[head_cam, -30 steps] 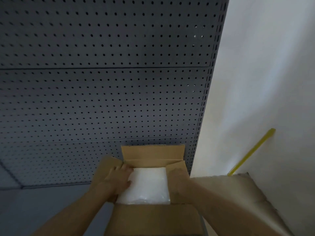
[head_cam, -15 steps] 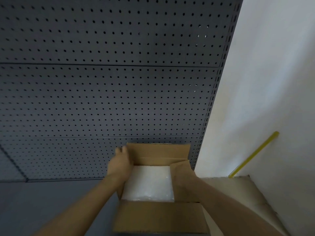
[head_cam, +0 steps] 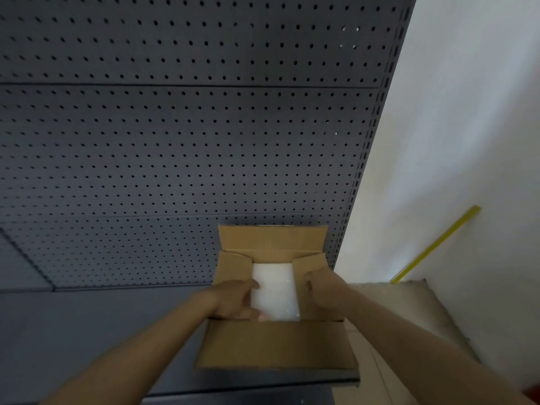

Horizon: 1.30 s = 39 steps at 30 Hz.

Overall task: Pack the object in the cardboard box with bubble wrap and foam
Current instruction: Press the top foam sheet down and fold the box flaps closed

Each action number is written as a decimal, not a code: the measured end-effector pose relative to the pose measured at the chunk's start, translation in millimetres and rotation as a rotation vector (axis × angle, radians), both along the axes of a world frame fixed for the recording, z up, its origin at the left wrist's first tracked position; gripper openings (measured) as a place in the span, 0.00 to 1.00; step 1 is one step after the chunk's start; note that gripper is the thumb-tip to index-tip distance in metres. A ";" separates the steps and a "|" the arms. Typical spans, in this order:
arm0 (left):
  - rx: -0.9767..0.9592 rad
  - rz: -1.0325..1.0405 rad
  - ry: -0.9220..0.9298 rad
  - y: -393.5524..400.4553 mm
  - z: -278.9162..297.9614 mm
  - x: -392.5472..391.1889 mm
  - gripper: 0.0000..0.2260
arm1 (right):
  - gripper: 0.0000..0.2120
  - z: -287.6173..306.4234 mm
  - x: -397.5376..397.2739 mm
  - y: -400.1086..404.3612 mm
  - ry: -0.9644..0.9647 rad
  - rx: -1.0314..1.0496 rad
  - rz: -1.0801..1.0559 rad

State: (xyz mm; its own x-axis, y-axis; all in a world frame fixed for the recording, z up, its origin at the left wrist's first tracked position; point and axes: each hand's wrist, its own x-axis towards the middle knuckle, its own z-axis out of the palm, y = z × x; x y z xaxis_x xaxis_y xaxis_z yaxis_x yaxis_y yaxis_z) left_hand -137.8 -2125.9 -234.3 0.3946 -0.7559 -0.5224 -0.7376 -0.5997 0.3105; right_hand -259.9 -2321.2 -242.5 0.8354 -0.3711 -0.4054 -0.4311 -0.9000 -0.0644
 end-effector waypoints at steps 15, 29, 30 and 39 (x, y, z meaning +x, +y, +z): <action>0.324 -0.181 -0.054 -1.1 -9.8 -16.3 0.58 | 0.46 -4.2 -21.3 7.9 0.241 0.165 0.185; 0.318 -0.239 0.012 7.5 22.0 -27.5 0.55 | 0.36 33.8 -35.3 -1.3 -0.067 0.324 0.172; 0.269 -0.237 0.041 8.9 26.8 -25.9 0.53 | 0.36 40.3 -37.3 0.0 -0.076 0.330 0.194; -0.147 -0.077 0.108 47.0 36.5 5.6 0.28 | 0.39 53.1 -74.0 2.7 0.076 0.375 0.362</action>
State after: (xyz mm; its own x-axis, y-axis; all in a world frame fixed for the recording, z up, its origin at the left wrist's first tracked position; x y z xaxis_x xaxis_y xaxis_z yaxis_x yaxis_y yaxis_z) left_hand -132.3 -2079.0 -197.7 0.2806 -0.8529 -0.4403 -0.7371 -0.4853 0.4703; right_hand -333.9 -2318.5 -189.3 0.8461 0.1177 -0.5198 -0.1132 -0.9134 -0.3911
